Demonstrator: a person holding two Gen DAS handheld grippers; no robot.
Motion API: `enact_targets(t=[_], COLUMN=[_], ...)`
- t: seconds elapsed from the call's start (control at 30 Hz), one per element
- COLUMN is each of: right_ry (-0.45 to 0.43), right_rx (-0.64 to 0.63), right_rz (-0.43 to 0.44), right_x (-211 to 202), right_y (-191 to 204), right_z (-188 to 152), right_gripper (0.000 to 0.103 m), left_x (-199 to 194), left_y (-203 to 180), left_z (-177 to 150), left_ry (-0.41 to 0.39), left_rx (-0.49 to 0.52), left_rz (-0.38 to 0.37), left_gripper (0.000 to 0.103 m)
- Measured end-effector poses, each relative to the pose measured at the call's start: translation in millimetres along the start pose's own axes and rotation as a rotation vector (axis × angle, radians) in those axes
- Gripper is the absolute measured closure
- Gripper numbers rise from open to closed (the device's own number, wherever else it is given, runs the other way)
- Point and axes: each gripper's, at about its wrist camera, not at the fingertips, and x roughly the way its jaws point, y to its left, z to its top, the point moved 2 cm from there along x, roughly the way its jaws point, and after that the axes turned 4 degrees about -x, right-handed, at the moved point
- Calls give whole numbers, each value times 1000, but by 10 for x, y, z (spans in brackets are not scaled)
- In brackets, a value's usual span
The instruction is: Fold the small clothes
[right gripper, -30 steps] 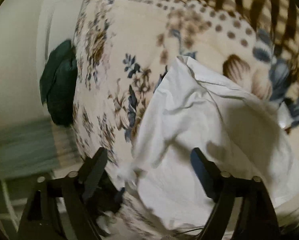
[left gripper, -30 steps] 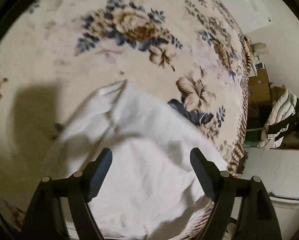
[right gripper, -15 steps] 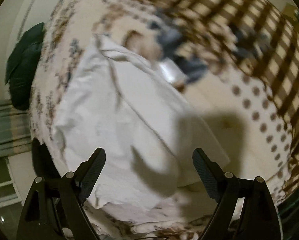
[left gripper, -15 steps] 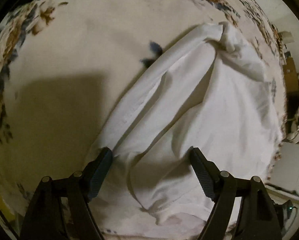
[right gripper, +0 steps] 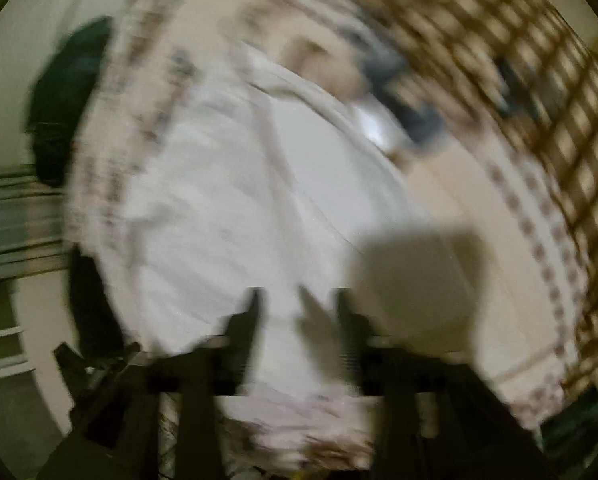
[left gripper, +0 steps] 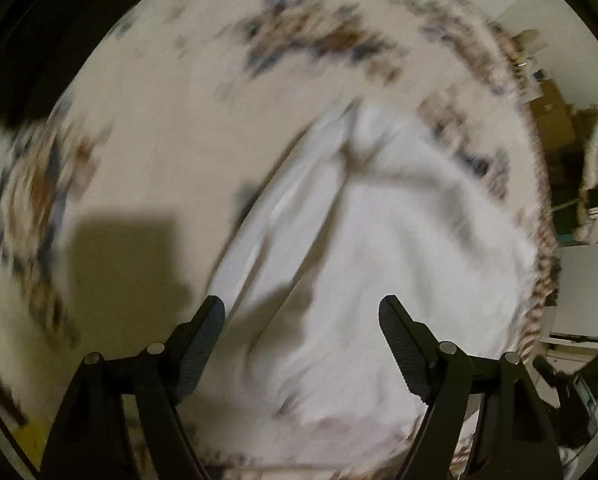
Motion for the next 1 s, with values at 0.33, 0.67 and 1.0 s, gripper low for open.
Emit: enact_targets(t=[0.33, 0.67, 1.0], right_ry=[-43, -51, -2], right_rx=[31, -78, 15], right_rz=[3, -103, -26], right_x=[852, 787, 0], right_y=[277, 468, -429], right_z=[1225, 1481, 571], right_gripper=[48, 75, 16], left_x=[851, 758, 155], left_y=[-292, -367, -282], left_z=[950, 1222, -156], left_ry=[61, 7, -30], left_rx=[-59, 32, 181], left_rz=[-47, 47, 172], left_gripper=[25, 25, 24])
